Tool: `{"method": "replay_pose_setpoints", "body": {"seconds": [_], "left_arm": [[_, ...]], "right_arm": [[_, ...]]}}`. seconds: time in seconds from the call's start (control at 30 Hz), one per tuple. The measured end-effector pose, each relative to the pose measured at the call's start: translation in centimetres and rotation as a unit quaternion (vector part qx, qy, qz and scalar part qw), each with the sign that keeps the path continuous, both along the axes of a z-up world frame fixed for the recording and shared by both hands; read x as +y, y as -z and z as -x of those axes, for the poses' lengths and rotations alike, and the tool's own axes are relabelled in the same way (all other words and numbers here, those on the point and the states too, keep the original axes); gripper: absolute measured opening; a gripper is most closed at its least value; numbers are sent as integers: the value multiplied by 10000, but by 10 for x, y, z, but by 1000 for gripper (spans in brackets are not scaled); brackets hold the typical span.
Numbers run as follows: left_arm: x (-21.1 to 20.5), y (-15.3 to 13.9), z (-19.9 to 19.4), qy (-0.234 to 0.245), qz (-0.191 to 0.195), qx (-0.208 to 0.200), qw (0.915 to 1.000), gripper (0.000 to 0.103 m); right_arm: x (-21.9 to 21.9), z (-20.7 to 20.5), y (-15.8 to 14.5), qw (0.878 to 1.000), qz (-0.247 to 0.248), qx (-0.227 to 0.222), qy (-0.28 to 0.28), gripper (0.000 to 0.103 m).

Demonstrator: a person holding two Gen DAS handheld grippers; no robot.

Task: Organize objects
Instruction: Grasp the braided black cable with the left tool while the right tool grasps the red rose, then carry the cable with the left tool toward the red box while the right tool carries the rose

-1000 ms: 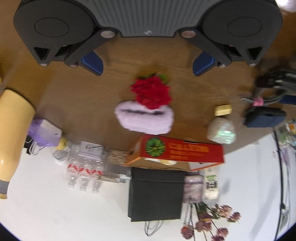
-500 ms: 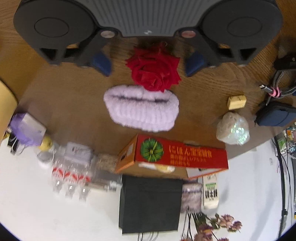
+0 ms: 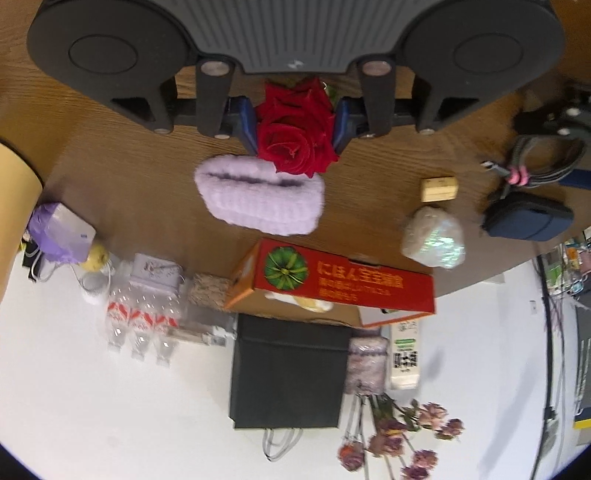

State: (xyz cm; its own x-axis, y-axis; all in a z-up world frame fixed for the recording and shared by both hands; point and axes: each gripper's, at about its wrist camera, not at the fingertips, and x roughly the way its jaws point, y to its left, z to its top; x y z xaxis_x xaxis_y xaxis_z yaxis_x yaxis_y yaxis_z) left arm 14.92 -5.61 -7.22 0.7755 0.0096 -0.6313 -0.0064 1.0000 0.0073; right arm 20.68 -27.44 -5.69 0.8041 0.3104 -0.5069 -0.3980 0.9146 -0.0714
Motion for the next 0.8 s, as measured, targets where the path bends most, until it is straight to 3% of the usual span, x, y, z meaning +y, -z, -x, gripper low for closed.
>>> {"method": "replay_pose_setpoints", "body": {"seconds": [0.33, 0.67, 0.73, 0.77, 0.8], "left_arm": [[0, 0, 0, -1, 0, -2, 10000, 103], [0, 0, 1, -71, 3, -6, 10000, 103], [0, 0, 2, -112, -23, -39, 9999, 98], [0, -1, 4, -127, -17, -98, 9999, 90], [2, -1, 6, -116, 13, -176, 9998, 90]], "right_arm": [[14, 27, -1, 9997, -61, 6, -223, 39], [17, 29, -1, 9999, 45, 9, -131, 39], [18, 29, -1, 9999, 64, 5, -114, 39], [18, 29, -1, 9999, 74, 3, -105, 39], [18, 28, -1, 9999, 81, -2, -93, 39]]}}
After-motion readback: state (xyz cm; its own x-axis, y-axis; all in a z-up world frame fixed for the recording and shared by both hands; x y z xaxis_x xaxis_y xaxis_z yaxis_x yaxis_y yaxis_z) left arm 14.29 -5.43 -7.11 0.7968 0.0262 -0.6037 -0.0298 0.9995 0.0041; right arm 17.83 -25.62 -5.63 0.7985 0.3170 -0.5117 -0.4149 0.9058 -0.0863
